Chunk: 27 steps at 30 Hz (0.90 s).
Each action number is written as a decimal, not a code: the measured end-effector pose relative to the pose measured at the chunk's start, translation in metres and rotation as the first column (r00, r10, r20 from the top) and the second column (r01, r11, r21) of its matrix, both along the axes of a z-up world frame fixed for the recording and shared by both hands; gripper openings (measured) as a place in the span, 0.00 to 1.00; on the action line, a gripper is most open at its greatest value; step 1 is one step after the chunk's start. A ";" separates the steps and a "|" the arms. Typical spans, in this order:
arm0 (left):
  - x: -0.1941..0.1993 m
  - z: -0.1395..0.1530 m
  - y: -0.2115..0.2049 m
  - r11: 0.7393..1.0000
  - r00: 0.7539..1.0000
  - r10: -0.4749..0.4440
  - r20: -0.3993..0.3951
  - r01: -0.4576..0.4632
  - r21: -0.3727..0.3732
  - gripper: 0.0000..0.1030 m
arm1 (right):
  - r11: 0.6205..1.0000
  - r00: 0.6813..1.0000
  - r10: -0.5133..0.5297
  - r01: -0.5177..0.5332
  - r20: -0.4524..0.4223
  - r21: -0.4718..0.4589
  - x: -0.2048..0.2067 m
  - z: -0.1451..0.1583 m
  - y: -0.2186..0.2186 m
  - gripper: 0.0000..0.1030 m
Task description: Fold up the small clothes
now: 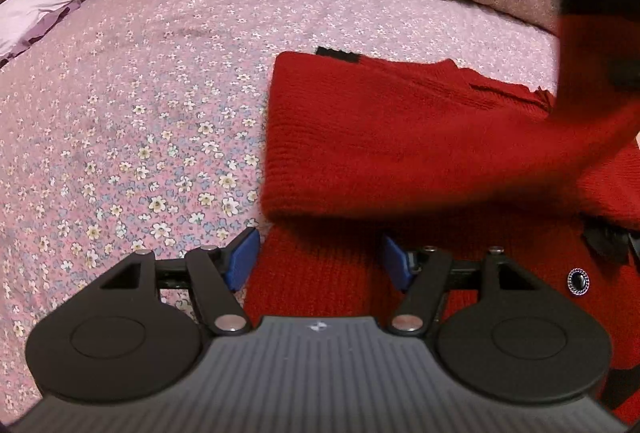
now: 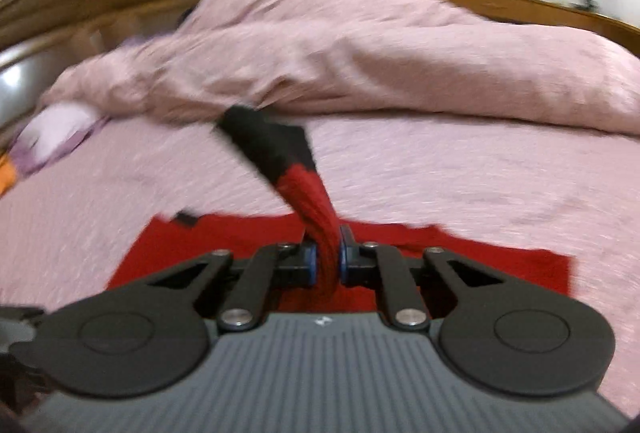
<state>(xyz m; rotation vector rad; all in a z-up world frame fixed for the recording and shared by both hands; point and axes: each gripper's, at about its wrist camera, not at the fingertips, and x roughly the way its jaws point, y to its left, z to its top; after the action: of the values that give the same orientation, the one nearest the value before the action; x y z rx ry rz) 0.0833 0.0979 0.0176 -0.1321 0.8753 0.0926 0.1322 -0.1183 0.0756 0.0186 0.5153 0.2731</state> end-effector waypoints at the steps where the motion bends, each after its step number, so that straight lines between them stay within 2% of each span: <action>1: 0.000 0.000 -0.001 1.000 1.000 0.001 0.000 -0.001 0.003 0.69 | 0.999 0.999 -0.036 0.036 0.001 0.016 -0.001 0.000 -0.014 0.12; 6: 0.000 -0.001 -0.002 1.000 1.000 0.010 0.004 -0.010 0.007 0.69 | 0.986 0.987 -0.153 0.156 -0.038 0.062 -0.010 -0.021 -0.065 0.12; 12: 0.002 -0.001 -0.002 1.000 1.000 0.012 0.005 -0.012 0.013 0.70 | 0.971 0.971 -0.128 0.165 -0.204 0.175 -0.015 -0.071 -0.097 0.18; 13: 0.002 -0.001 -0.002 1.000 1.000 0.012 0.005 -0.012 0.013 0.70 | 0.965 0.970 -0.131 0.172 -0.206 0.197 -0.019 -0.074 -0.101 0.24; 16: 0.003 -0.001 -0.001 1.000 1.000 0.013 0.004 -0.014 0.012 0.70 | 0.950 0.966 -0.169 0.213 -0.196 0.228 -0.030 -0.073 -0.115 0.42; 17: 0.004 0.000 0.000 1.000 1.000 0.015 0.003 -0.015 0.011 0.70 | 0.947 0.963 -0.184 0.227 -0.195 0.227 -0.033 -0.072 -0.120 0.45; 27: 0.007 0.006 0.014 0.998 0.998 0.063 -0.005 -0.063 0.016 0.70 | 0.935 0.976 -0.138 0.185 -0.168 0.304 -0.028 -0.053 -0.153 0.45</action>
<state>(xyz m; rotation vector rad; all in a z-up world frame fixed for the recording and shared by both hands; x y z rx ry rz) 0.0908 0.1118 0.0240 -0.1451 0.8762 0.1591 0.1038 -0.2709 0.0226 0.3970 0.6057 0.1913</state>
